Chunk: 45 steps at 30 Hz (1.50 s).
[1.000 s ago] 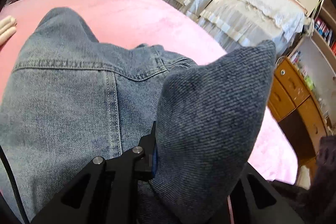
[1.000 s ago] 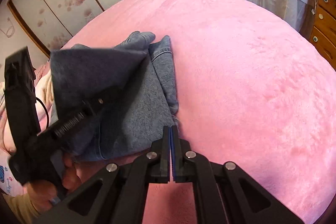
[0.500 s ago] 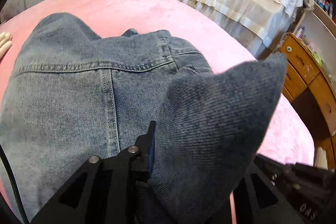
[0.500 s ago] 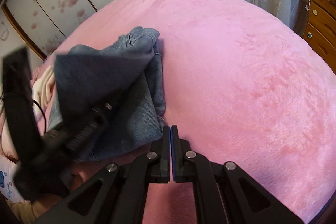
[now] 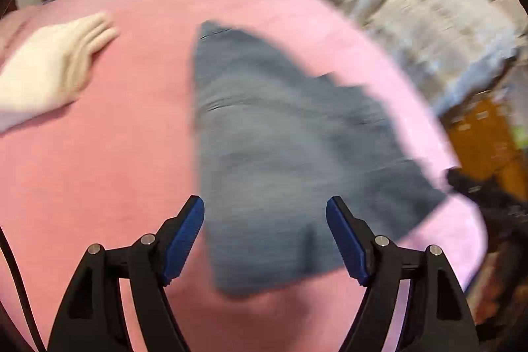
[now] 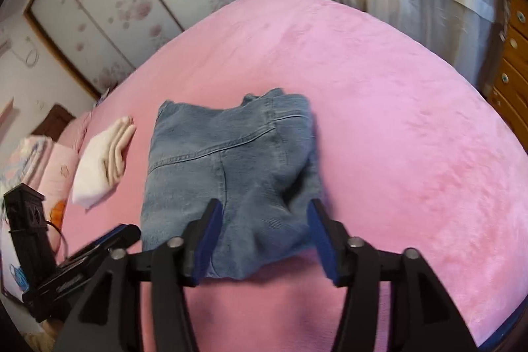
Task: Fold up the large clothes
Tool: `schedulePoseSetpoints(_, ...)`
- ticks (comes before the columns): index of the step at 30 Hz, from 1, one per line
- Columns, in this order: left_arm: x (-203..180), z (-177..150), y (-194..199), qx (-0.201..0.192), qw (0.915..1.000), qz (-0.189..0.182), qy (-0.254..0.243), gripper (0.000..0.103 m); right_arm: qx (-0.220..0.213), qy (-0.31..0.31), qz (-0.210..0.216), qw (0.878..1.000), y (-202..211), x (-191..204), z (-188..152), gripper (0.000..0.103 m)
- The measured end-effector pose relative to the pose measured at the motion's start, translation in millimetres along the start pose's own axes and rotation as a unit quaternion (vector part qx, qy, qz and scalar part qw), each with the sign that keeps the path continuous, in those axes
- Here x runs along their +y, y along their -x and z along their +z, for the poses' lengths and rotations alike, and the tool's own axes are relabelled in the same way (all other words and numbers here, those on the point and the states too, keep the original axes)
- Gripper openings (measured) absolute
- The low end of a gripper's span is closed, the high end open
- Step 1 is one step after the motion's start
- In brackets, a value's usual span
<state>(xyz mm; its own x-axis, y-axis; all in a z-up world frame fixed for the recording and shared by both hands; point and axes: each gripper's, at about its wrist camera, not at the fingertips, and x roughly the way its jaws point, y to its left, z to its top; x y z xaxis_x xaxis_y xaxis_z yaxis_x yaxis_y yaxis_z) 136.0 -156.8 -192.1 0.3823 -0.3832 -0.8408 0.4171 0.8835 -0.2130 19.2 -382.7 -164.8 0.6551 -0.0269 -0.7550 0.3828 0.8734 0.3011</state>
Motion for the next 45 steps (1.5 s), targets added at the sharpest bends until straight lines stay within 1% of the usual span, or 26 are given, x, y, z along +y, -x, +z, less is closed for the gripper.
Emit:
schedulePoseSetpoints(2,13,-3,-9,0.018,0.9997,-0.004,0.014,0.074,0.018,0.013,-0.036,0.999,-16,7,-1,0.057)
schedulePoseSetpoints(3,17,-3,-11,0.012,0.9998,-0.007,0.017,0.074,0.032,0.018,-0.056,0.998,-27,7,-1,0.057)
schedulePoseSetpoints(4,17,-4,-11,0.0,0.9999,-0.01,0.012,0.074,0.037,0.021,-0.062,0.997,-32,7,-2,0.049)
schedulePoseSetpoints(5,11,-4,-15,-0.008,0.9999,-0.005,-0.003,0.073,0.04,0.028,-0.066,0.997,-37,6,-3,0.031)
schedulePoseSetpoints(6,6,-5,-22,-0.006,0.9998,0.006,-0.019,0.062,0.046,0.043,-0.067,0.996,-42,7,-5,0.011)
schedulePoseSetpoints(7,2,-4,-32,0.002,0.9994,0.015,-0.031,0.058,0.04,0.052,-0.07,0.995,-42,7,-8,0.011)
schedulePoseSetpoints(9,-3,-3,-44,-0.006,0.9993,0.019,-0.033,0.058,0.027,0.077,-0.083,0.993,-45,1,-19,0.01)
schedulePoseSetpoints(10,-2,-6,-44,-0.011,0.9992,0.015,-0.035,0.058,0.043,0.075,-0.091,0.992,-54,-6,-25,0.01)
schedulePoseSetpoints(12,-8,-8,-47,-0.011,0.9985,0.019,-0.05,0.058,0.081,0.024,-0.069,0.994,-72,-31,-36,0.013)
schedulePoseSetpoints(14,-5,-2,-44,-0.001,0.9992,0.013,-0.038,0.058,0.08,-0.002,-0.063,0.995,-66,-37,-31,0.02)
schedulePoseSetpoints(16,1,7,-33,0.0,0.9997,0.009,-0.022,0.058,0.067,-0.009,-0.074,0.995,-53,-32,-21,0.032)
schedulePoseSetpoints(19,-2,27,-13,-0.041,0.9985,0.008,-0.035,0.06,0.023,0.009,-0.081,0.996,-38,-16,-3,0.042)
schedulePoseSetpoints(21,-4,47,-14,-0.059,0.9969,0.005,-0.051,0.064,0.007,0.032,-0.08,0.996,-43,-5,15,0.046)
schedulePoseSetpoints(24,-7,74,-34,-0.05,0.9971,-0.006,-0.058,0.064,0.004,0.042,-0.082,0.996,-70,-3,44,0.049)
schedulePoseSetpoints(27,-3,103,-62,-0.037,0.9979,0.009,-0.052,0.065,0.016,0.021,-0.078,0.997,-108,-17,74,0.049)
schedulePoseSetpoints(30,7,128,-92,-0.006,0.9988,0.033,-0.035,0.068,0.039,-0.014,-0.039,0.998,-134,-34,93,0.049)
schedulePoseSetpoints(32,21,138,-106,0.014,0.9999,0.007,0.007,0.069,0.046,-0.014,-0.013,0.999,-142,-37,99,0.045)
schedulePoseSetpoints(33,27,141,-112,0.022,0.9994,-0.005,0.025,0.063,0.041,0.007,-0.008,0.999,-141,-33,101,0.021)
schedulePoseSetpoints(34,29,142,-115,0.024,0.9994,0.005,0.024,0.057,0.036,0.023,-0.005,0.999,-137,-29,103,0.011)
schedulePoseSetpoints(35,27,143,-117,0.023,0.9994,0.026,0.008,0.052,0.028,0.03,-0.002,0.999,-132,-26,104,0.011)
schedulePoseSetpoints(37,23,139,-123,0.017,0.9989,0.043,-0.011,0.052,-0.008,0.055,0.002,0.998,-122,-21,104,0.011)
schedulePoseSetpoints(38,23,137,-126,0.017,0.9988,0.045,-0.013,0.052,-0.002,0.061,-0.011,0.998,-129,-24,102,0.011)
schedulePoseSetpoints(40,18,136,-130,0.013,0.9982,0.055,-0.018,0.052,0.036,0.038,-0.024,0.998,-154,-40,96,0.016)
schedulePoseSetpoints(42,17,137,-129,0.009,0.998,0.06,-0.015,0.054,0.04,0.027,-0.028,0.998,-154,-43,99,0.022)
schedulePoseSetpoints(43,18,138,-126,0.009,0.9981,0.059,-0.011,0.054,0.036,0.026,-0.044,0.998,-148,-40,101,0.032)
schedulePoseSetpoints(45,18,138,-114,0.008,0.9979,0.063,-0.009,0.055,0.019,0.037,-0.086,0.995,-132,-29,103,0.04)
